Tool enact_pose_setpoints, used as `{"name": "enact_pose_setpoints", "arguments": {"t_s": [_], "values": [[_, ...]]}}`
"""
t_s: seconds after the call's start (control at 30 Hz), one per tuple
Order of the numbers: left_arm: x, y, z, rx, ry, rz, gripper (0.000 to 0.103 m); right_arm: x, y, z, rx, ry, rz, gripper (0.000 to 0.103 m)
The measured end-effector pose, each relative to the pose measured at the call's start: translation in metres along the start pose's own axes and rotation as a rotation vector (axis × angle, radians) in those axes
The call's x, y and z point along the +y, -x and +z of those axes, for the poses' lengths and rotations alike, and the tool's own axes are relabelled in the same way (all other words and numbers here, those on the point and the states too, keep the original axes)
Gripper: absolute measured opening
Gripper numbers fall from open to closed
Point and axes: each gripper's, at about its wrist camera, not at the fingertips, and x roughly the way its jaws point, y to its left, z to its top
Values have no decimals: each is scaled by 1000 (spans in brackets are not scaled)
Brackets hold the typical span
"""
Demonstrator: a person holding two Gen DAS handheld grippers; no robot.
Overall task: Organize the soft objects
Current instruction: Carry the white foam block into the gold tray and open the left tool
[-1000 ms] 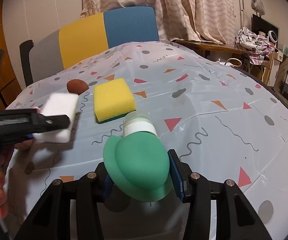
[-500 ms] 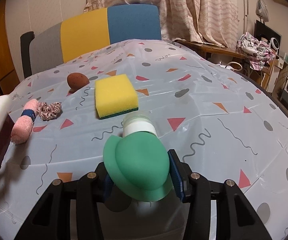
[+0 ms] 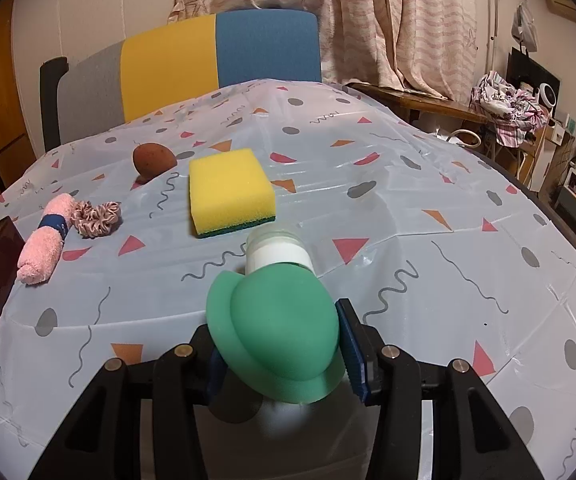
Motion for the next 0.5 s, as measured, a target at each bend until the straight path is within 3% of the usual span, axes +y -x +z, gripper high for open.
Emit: {"name": "enact_pose_setpoints", "arguments": {"t_s": [0.27,0.4,0.5], "values": [[58,-7,-16,83,93,105,45,3,4,0,-17,19,-4,49],[67,-4,-20,74,69,187,51,5,4,0,-16,30,-10,49],[73,-2,-22,75,66,193,51,7,4,0,-10,37,-13,49]]}}
